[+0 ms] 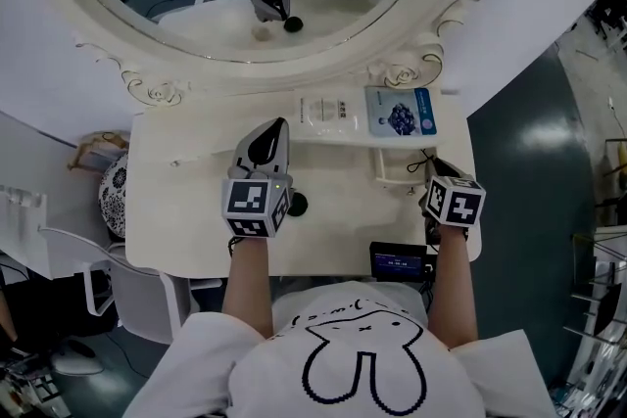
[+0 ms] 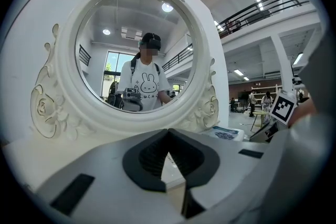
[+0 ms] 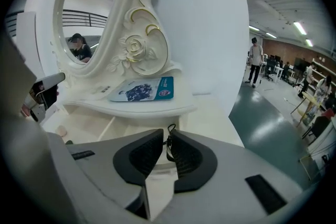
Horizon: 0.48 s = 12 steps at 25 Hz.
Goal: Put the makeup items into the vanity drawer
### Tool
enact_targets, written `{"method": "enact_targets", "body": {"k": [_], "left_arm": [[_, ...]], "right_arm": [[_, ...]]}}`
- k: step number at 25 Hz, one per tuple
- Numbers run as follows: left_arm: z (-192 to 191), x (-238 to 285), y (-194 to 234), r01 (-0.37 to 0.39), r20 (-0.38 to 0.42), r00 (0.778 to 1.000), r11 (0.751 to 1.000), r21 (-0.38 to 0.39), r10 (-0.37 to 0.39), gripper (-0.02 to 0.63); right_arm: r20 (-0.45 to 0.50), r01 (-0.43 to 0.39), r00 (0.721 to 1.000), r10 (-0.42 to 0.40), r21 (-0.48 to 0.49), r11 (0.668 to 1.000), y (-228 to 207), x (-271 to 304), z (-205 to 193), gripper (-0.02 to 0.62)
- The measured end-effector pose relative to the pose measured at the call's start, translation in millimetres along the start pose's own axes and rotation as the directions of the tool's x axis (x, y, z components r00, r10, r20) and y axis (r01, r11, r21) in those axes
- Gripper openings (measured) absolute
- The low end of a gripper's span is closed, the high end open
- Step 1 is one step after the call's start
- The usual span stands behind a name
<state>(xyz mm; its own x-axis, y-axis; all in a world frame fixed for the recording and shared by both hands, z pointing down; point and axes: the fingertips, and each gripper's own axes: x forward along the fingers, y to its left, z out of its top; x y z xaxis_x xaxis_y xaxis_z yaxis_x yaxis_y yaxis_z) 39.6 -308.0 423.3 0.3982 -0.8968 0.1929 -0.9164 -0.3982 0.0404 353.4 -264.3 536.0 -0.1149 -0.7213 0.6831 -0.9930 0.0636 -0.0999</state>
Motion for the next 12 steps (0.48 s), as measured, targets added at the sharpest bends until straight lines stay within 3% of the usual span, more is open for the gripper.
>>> {"method": "enact_targets", "body": {"k": [7, 12], "left_arm": [[4, -7, 1, 0.013, 0.006, 1.000, 1.000, 0.012, -0.013, 0.021], [7, -18, 5, 0.018, 0.019, 1.000, 1.000, 0.011, -0.019, 0.021]], "right_arm": [[0.089, -0.019, 0.996, 0.017, 0.025, 1.000, 8, -5, 5, 0.195], [0.197, 0.011, 0.980, -0.025, 0.072, 0.997, 6, -27, 24, 0.198]]}}
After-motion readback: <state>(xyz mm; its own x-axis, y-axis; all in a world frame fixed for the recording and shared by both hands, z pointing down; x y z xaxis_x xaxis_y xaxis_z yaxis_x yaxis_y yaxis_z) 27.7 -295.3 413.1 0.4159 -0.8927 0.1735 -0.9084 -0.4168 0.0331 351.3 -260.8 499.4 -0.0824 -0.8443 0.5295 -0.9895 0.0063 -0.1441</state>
